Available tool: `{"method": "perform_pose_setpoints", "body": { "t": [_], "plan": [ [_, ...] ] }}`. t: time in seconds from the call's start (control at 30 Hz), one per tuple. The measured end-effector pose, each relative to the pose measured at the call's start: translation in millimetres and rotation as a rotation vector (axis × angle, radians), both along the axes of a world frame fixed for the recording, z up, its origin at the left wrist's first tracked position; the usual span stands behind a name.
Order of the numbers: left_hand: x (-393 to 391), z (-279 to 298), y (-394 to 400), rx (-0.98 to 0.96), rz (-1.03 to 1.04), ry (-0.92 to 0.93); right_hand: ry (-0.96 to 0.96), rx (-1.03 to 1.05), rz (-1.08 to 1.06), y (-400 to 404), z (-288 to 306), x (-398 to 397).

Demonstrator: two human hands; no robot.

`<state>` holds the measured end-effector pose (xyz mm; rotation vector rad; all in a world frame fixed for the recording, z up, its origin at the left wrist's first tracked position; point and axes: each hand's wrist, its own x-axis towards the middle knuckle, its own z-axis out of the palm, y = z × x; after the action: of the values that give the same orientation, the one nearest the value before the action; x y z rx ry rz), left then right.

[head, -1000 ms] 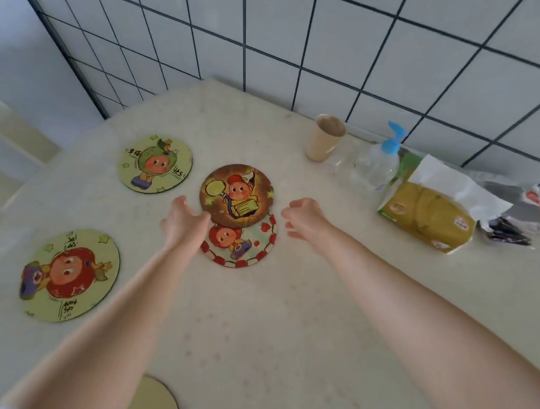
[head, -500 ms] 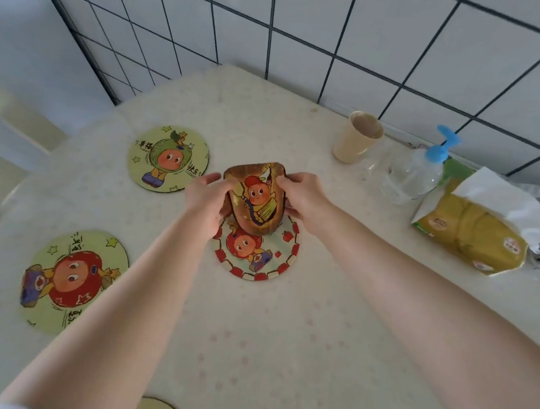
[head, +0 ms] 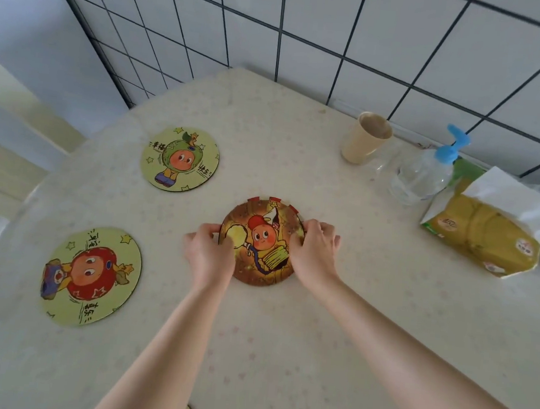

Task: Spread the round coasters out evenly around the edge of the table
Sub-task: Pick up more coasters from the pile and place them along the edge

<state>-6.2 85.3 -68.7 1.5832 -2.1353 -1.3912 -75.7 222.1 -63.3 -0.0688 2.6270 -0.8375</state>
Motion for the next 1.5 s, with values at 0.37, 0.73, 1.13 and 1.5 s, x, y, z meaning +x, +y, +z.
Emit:
{"method": "perform_pose_setpoints", "body": {
  "t": [0.37, 0.73, 1.13, 1.5],
  "plan": [
    [-4.6, 17.9, 9.5, 0.274, 0.165, 0.152, -0.143, -0.220, -0.139, -3.7, 16.4, -15.5],
    [38.9, 65.2, 50.3, 0.325, 0.188, 0.334, 0.035, -0.488, -0.185, 49.2, 53.1, 33.2],
    [169.3, 92.6, 249.6, 0.383, 0.013, 0.355, 0.057, -0.547, -0.209, 274.2, 82.4, 173.4],
    [291.9, 59.3, 524.0, 0.540, -0.110, 0.145, -0.015, -0.403, -0.397, 553.2, 55.3, 302.2]
  ]
}}
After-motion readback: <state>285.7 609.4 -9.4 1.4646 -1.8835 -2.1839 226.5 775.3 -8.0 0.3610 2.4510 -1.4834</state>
